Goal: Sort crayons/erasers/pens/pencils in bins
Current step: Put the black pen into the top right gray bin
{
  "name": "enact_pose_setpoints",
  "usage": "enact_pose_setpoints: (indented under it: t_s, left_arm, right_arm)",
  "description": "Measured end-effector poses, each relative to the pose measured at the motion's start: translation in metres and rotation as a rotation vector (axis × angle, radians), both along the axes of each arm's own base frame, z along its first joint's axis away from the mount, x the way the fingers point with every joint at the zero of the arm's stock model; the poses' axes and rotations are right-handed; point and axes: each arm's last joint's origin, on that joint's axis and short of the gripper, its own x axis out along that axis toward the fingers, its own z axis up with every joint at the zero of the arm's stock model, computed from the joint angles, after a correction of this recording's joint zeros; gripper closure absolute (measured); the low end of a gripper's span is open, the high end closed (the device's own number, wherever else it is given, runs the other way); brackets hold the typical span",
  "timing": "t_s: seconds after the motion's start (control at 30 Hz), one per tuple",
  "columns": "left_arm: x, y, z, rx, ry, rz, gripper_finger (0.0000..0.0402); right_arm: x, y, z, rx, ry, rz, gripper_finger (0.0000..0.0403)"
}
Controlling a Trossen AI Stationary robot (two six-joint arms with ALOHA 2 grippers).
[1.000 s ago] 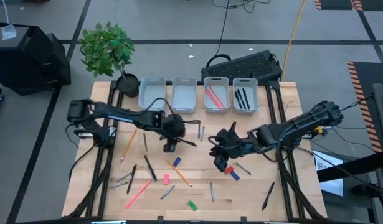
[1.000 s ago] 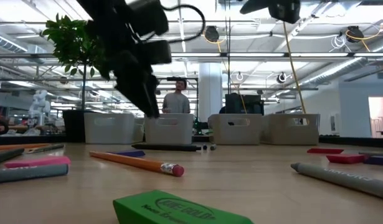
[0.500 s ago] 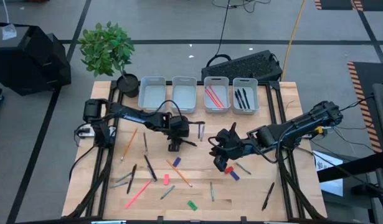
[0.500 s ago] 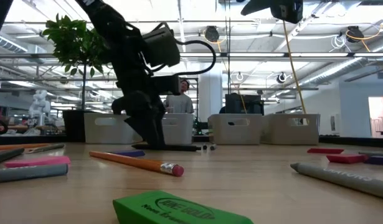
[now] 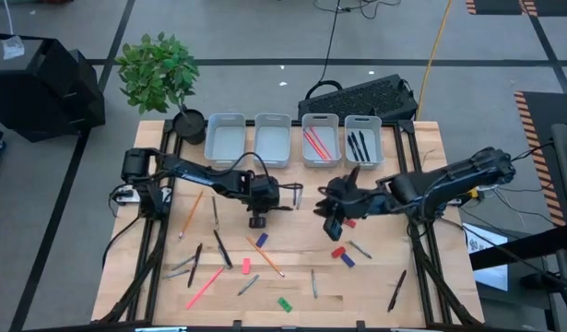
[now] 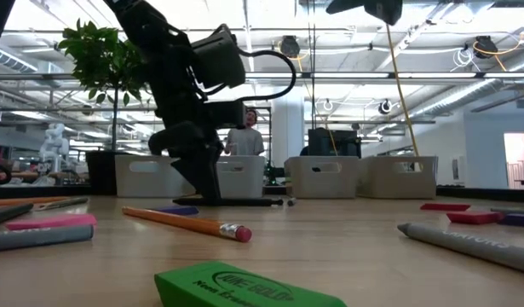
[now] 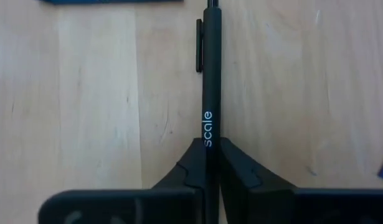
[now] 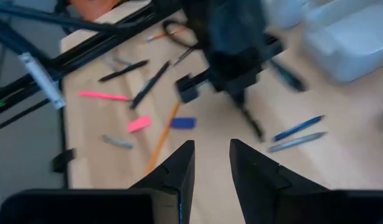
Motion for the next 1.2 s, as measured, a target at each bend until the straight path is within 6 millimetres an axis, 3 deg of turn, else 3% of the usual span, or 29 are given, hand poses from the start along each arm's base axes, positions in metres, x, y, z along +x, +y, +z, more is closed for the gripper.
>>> enact_pose_setpoints:
  t_s: [0.13, 0.23, 0.43, 0.57, 0.7, 0.87, 1.2]
  left_arm:
    - [-0.006, 0.001, 0.010, -0.035, -0.001, 0.098, 0.0365]
    - [-0.009, 0.000, 0.038, -0.068, -0.108, 0.168, 0.0360]
    - [-0.023, -0.001, 0.104, -0.131, -0.387, 0.277, 0.0374]
    - [-0.030, -0.001, 0.148, -0.124, -0.658, 0.335, 0.0366]
    - [-0.028, -0.003, 0.183, -0.011, -0.972, 0.338, 0.0365]
    - [-0.016, -0.003, 0.201, 0.229, -1.159, 0.371, 0.0365]
    - [0.024, 0.004, 0.226, 0.642, -0.999, 0.238, 0.0365]
  right_arm:
    - [-0.017, -0.009, 0.009, -0.102, 0.004, -0.060, 0.0301]
    - [-0.029, -0.014, 0.008, -0.163, 0.014, -0.119, 0.0292]
    - [-0.044, -0.019, -0.041, -0.103, -0.035, -0.177, 0.0264]
    - [-0.038, -0.020, -0.068, -0.034, -0.318, -0.234, 0.0244]
    - [-0.031, -0.029, -0.079, -0.099, -0.608, -0.298, 0.0235]
    - [-0.024, -0.049, -0.057, -0.252, -0.812, -0.355, 0.0234]
    - [-0.011, -0.087, -0.002, -0.427, -0.870, -0.359, 0.0234]
